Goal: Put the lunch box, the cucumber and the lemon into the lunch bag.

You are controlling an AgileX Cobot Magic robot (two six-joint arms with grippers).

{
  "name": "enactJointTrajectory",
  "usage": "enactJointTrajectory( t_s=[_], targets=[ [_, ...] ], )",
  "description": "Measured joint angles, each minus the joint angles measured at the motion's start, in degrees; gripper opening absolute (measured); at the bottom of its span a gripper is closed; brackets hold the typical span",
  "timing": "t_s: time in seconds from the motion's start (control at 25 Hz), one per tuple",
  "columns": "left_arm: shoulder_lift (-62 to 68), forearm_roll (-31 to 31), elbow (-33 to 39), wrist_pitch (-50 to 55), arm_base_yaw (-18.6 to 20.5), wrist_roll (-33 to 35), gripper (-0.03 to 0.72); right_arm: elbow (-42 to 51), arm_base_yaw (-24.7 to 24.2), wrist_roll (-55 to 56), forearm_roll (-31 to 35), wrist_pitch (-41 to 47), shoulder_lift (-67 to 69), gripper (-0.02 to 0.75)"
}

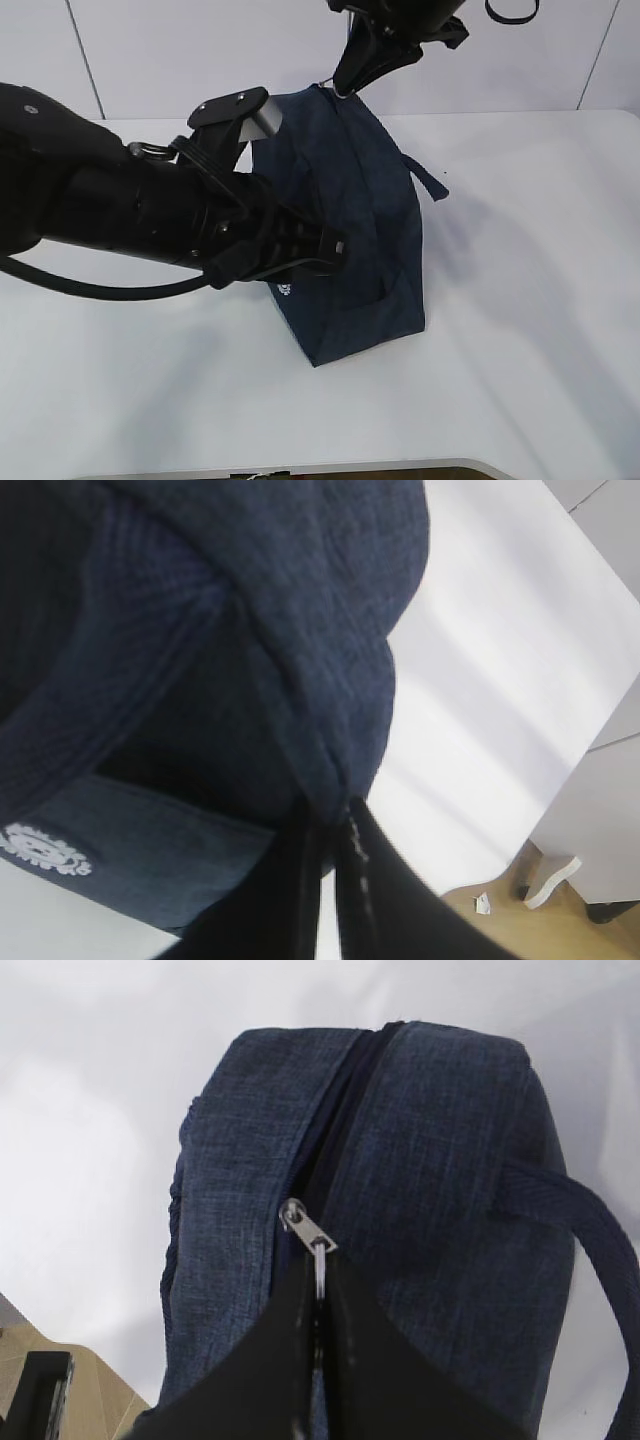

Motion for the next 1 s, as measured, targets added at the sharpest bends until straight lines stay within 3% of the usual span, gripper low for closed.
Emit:
enactJointTrajectory(
  t_s=[0.36,0.8,1.0],
  targets=[
    [0.0,0.0,0.0,0.0,0.0,0.0,-0.014,-1.07,0.0,0.0,0.0,-0.11,1.35,0.005],
    [0.0,0.1,0.38,1.19,0.0,0.0,-0.014,-14.58,0.0,1.67,0.77,-1.71,8.94,0.005],
    [0.0,0.35,0.38,1.19,0.0,0.0,-0.014,-16.09,0.0,2.18,0.77,-1.71,10.5,0.005]
  ],
)
